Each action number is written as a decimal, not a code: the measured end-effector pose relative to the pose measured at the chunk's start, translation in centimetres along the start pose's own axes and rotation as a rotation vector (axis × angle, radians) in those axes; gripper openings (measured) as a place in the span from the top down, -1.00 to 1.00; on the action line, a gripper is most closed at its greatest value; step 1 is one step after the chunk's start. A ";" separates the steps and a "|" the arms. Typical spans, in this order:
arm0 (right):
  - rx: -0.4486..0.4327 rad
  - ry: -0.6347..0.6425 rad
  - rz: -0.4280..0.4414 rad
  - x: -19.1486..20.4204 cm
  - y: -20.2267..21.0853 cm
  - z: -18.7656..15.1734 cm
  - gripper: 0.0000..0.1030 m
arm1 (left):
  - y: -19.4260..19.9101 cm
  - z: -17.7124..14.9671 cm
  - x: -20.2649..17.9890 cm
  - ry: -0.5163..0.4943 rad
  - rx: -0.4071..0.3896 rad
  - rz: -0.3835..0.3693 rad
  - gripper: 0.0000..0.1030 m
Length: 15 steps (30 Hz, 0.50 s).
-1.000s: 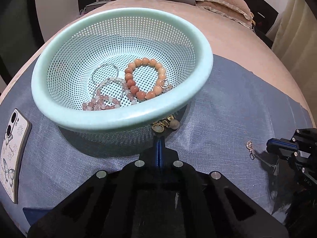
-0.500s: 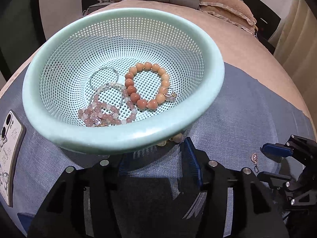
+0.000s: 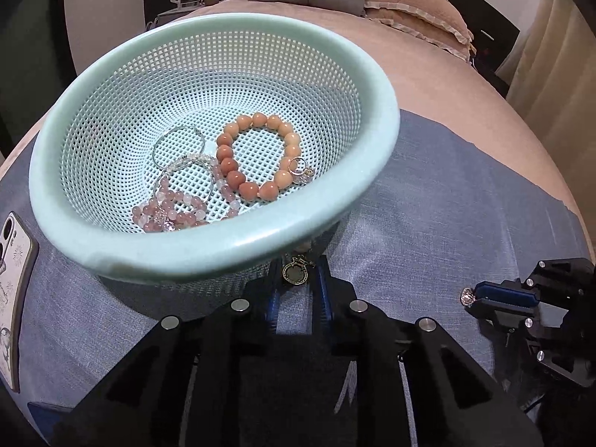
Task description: Organize jewelry
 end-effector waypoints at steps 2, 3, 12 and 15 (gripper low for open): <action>-0.003 -0.003 0.002 -0.1 0.3 0.0 0.81 | 0.4 -0.3 0.0 0.004 0.006 -0.017 0.64; -0.010 -0.005 0.004 -0.2 0.6 0.1 0.81 | 0.7 -0.4 0.1 0.004 0.006 -0.020 0.64; -0.080 0.023 0.008 0.6 4.4 1.5 0.81 | 3.7 -1.7 0.6 0.009 0.008 -0.001 0.96; -0.107 0.047 0.005 1.2 5.8 2.2 0.81 | 5.1 -1.6 0.9 0.013 -0.011 0.008 0.96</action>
Point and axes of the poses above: each gripper's, at about its wrist camera, not at the fingertips, and y roughly against the way its jaws point, x to its left, z to its top, the point moved 1 cm from there along -y, roughly the way its jaws point, and after that the axes turned 2 degrees about z, right-handed, at the moved point
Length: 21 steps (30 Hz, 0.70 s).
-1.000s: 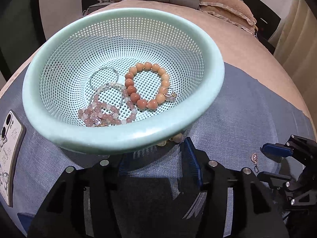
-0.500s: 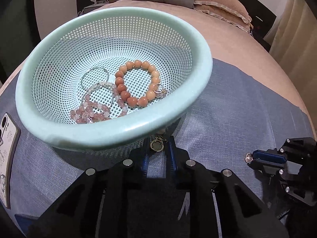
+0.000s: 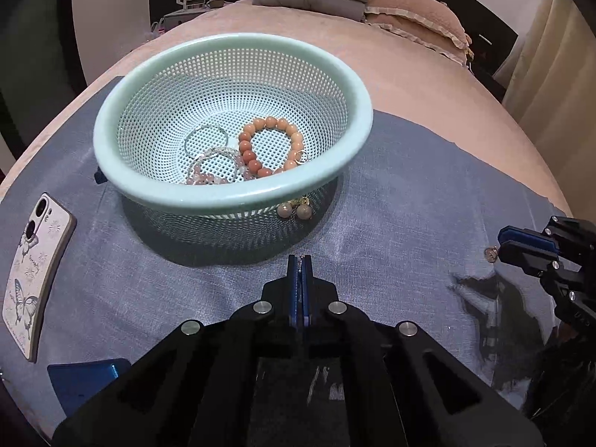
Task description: Organize jewelry
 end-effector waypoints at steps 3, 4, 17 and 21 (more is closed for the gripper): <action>-0.027 0.029 -0.004 0.6 1.0 1.4 0.81 | 1.8 0.3 0.0 -0.010 -0.028 0.006 0.96; -0.038 0.036 -0.008 0.7 1.3 2.0 0.81 | 2.4 0.6 0.0 -0.016 -0.036 0.010 0.96; -0.191 0.107 0.027 0.7 1.9 11.6 0.81 | 7.0 6.5 1.7 -0.087 -0.117 0.108 0.96; -0.195 0.127 0.056 0.9 0.2 13.4 0.81 | 6.2 8.1 2.7 -0.097 -0.116 0.123 0.96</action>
Point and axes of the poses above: each gripper's, at about its wrist camera, not at the fingertips, and y roughly against the way its jaws point, x to its left, z to its top, the point moved 1 cm from there along -y, roughly the way its jaws point, and after that the axes turned 2 degrees about z, right-handed, at the moved point
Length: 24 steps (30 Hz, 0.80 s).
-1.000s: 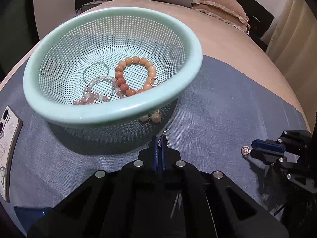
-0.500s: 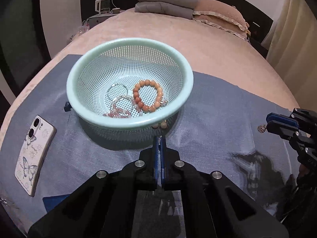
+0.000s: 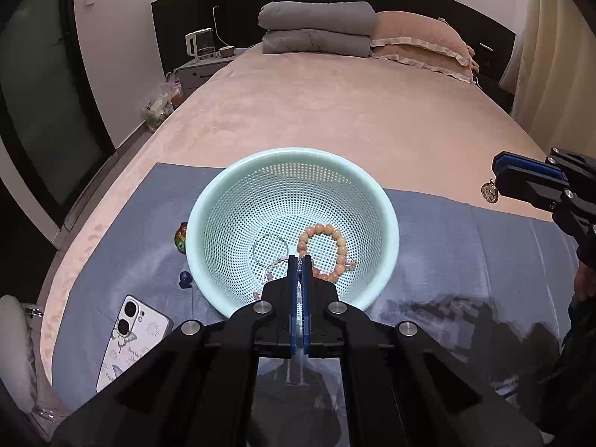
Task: Organize jewelry
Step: 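Carry the silver earring over the mint basket and open the right tool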
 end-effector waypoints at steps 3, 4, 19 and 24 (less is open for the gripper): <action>0.017 -0.002 0.013 -0.3 -2.1 0.4 0.81 | -1.5 0.3 0.9 0.013 0.016 -0.005 0.96; 0.027 -0.003 0.018 -0.4 -3.0 0.4 0.81 | -2.0 0.3 1.2 0.017 0.023 -0.008 0.96; 0.043 0.034 0.002 -2.8 -6.1 -2.2 -0.63 | -4.4 -2.4 4.5 0.046 0.027 -0.025 -0.36; 0.033 0.056 0.023 -3.8 -3.4 -4.5 -0.69 | -1.3 -4.4 5.5 0.022 -0.060 -0.039 -0.88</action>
Point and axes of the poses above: each gripper's, at about its wrist camera, not at the fingertips, and y roughly against the way its jaws point, x to its left, z to its top, the point moved 1 cm from there along -y, roughly the way its jaws point, and after that the axes turned 2 degrees about z, right-handed, at the moved point
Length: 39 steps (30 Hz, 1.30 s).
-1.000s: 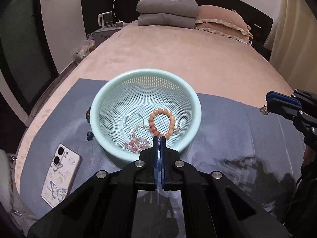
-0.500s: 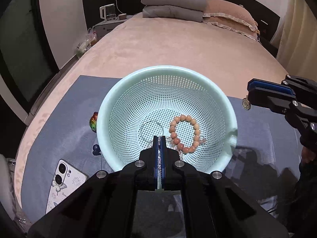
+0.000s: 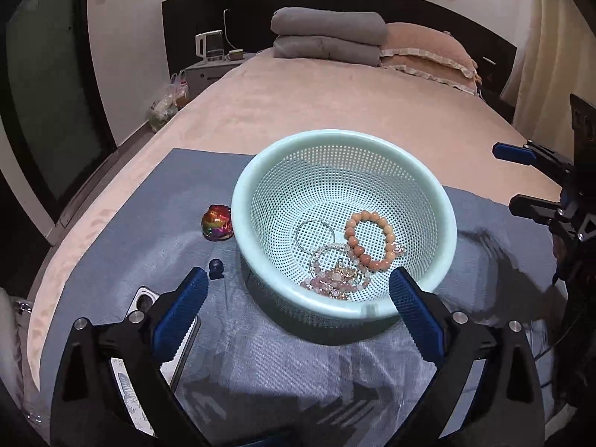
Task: Organize jewelry
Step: 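Carry the silver earring over the mint basket and open the right tool, then grasp one pearl earring with the right tool while the left tool grasps the other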
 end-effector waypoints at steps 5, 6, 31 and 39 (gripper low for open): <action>0.064 0.054 0.088 1.9 -0.5 -2.8 -0.69 | -0.3 -2.6 -1.4 -0.045 0.063 -0.097 -0.88; 0.077 0.067 0.110 2.4 -0.9 -3.2 -0.69 | -0.6 -3.1 -1.8 -0.054 0.069 -0.117 -0.88; 0.288 0.189 0.216 4.6 -11.0 -4.6 0.12 | -9.5 -3.4 -5.1 0.001 0.176 -0.188 -0.21; 0.274 0.197 0.216 5.1 -11.3 -4.4 0.35 | -10.0 -3.0 -5.6 0.027 0.162 -0.189 -0.10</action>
Point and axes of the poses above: each gripper's, at about its wrist camera, not at the fingertips, and y roughly against the way its jaws point, x to its left, z to its top, the point moved 1 cm from there along -y, roughly the way its jaws point, and after that the axes turned 2 degrees about z, right-handed, at the moved point
